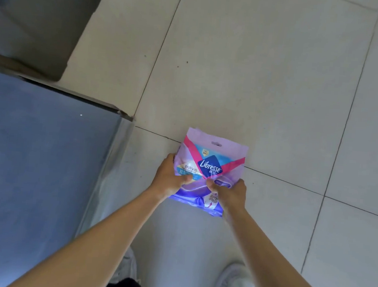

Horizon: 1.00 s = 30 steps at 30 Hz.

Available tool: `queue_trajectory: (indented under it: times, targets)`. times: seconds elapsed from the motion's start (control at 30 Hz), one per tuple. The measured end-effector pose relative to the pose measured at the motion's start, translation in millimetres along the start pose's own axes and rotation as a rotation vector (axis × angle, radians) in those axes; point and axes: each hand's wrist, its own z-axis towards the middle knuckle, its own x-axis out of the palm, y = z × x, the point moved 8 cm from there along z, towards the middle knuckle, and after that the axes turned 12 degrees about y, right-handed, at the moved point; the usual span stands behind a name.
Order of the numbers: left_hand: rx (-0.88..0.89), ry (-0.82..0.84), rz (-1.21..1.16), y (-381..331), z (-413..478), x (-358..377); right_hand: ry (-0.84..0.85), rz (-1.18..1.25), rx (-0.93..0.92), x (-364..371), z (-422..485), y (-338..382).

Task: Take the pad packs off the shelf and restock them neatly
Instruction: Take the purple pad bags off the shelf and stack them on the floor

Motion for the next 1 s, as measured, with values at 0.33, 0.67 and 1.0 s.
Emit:
queue_trajectory:
  times: [0.33,0.67,1.0]
  targets:
    - [0.011,-0.279,0.381,-75.1,-76.8,-8.5,-0.035,-0.566,-0.085,-20.4,-101.3,89.0]
    - [0.117,-0.409,0.201,-250.5,-299.5,-62.9,0.303,-1.377,-0.581,14.2,-338.2,294.7]
    - [0.176,-0.707,0.069,-300.1,-567.6,-152.5,0.475,-1.562,-0.94,113.6,-588.2,396.5]
